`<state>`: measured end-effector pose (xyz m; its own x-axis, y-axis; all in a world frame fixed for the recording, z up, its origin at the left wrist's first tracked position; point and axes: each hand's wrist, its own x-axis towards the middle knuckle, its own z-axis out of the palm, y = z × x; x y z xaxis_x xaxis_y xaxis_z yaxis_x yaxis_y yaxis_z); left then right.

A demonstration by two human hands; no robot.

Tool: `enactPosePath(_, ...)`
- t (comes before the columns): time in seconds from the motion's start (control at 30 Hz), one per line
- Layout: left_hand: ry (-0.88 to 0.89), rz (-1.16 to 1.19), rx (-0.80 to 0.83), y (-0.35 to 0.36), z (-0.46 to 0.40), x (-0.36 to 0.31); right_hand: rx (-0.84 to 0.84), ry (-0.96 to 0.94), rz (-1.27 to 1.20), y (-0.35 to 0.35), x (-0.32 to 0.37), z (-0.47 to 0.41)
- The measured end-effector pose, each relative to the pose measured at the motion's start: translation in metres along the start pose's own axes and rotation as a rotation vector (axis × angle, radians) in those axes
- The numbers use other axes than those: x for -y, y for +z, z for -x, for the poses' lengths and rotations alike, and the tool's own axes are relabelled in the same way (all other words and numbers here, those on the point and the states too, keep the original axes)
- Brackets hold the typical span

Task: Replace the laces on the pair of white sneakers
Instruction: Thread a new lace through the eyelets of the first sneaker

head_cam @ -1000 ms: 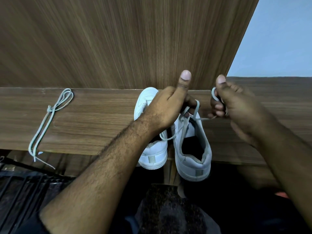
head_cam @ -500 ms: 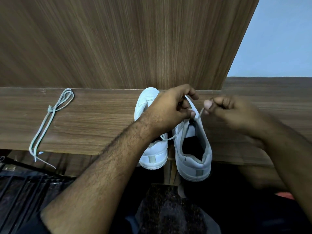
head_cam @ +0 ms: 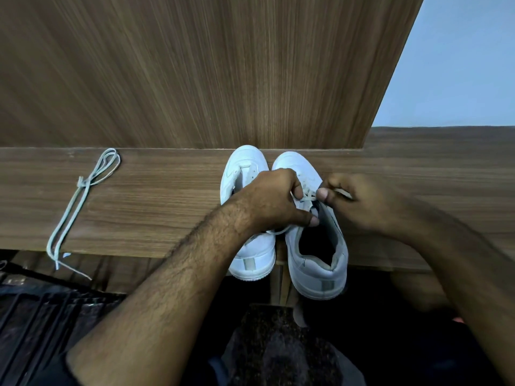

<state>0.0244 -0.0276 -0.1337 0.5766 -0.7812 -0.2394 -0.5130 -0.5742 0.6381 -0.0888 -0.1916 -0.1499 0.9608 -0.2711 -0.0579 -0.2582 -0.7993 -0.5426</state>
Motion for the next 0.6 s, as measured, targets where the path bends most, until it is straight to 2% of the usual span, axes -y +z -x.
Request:
enactPosePath(0.13,-0.050,0.103,0.067,-0.006,0.001,0.000,-0.015,0.068,0.039,-0.013,-0.003,0.002)
enactPosePath(0.3,-0.108,0.153,0.122,-0.015,0.007,0.005,0.079,0.148,0.121,-0.009,-0.007,0.001)
enactPosePath(0.37,-0.105,0.190,0.063,-0.014,0.007,0.005,0.044,0.136,0.066,-0.003,-0.007,-0.001)
enactPosePath(0.5,-0.038,0.073,-0.246,-0.009,-0.006,0.008,-0.177,0.086,-0.106,0.007,-0.002,-0.010)
enactPosePath(0.6,0.017,-0.036,-0.250,0.001,-0.014,0.005,-0.213,-0.002,-0.049,0.014,0.001,-0.020)
